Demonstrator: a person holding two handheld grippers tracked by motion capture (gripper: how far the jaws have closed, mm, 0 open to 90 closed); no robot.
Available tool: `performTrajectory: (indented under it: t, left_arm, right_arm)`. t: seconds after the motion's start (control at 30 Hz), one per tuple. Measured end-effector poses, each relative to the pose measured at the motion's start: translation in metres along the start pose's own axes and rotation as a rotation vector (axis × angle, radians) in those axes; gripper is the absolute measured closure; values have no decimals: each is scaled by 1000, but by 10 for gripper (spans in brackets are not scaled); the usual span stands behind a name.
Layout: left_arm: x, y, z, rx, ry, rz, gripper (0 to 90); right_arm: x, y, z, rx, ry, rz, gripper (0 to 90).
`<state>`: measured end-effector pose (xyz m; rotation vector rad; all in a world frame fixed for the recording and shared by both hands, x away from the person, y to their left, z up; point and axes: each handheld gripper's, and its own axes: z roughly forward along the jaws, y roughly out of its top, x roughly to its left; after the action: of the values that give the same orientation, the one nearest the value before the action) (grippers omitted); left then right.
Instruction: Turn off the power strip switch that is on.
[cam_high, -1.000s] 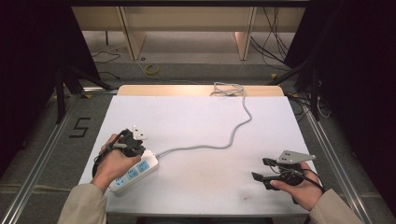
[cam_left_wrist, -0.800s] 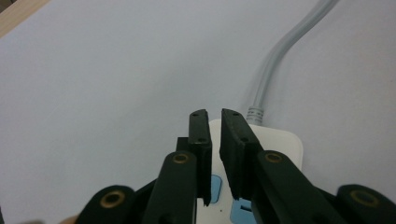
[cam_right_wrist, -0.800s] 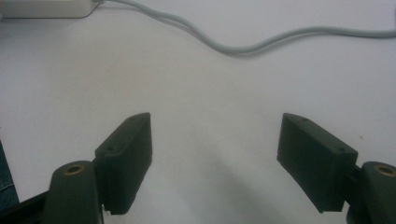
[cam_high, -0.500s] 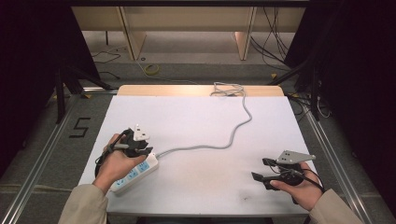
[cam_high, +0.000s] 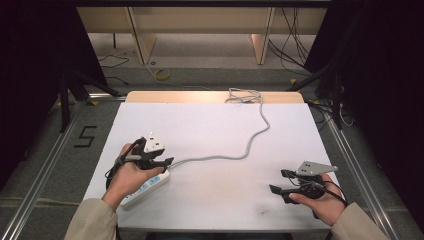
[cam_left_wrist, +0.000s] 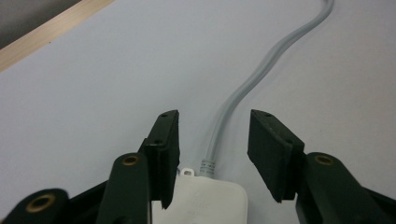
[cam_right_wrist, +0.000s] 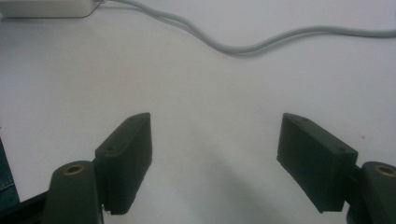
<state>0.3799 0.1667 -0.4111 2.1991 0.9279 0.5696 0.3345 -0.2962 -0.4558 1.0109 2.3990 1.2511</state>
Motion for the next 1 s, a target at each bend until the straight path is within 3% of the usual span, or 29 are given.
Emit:
performTrajectory:
  t: [0.4, 0.57, 0.8, 1.0]
  left_arm:
    - [-11, 6, 1, -72, -53, -15, 418]
    - [-17, 8, 1, -97, -66, 12, 375]
    - [-26, 10, 0, -171, -143, -4, 347]
    - [-34, 11, 0, -230, -180, -18, 309]
  right_arm:
    - [0, 0, 0, 1, 1, -1, 270]
    - [0, 0, 0, 1, 2, -1, 270]
    - [0, 0, 0, 2, 3, -5, 269]
    - [1, -1, 0, 1, 4, -1, 268]
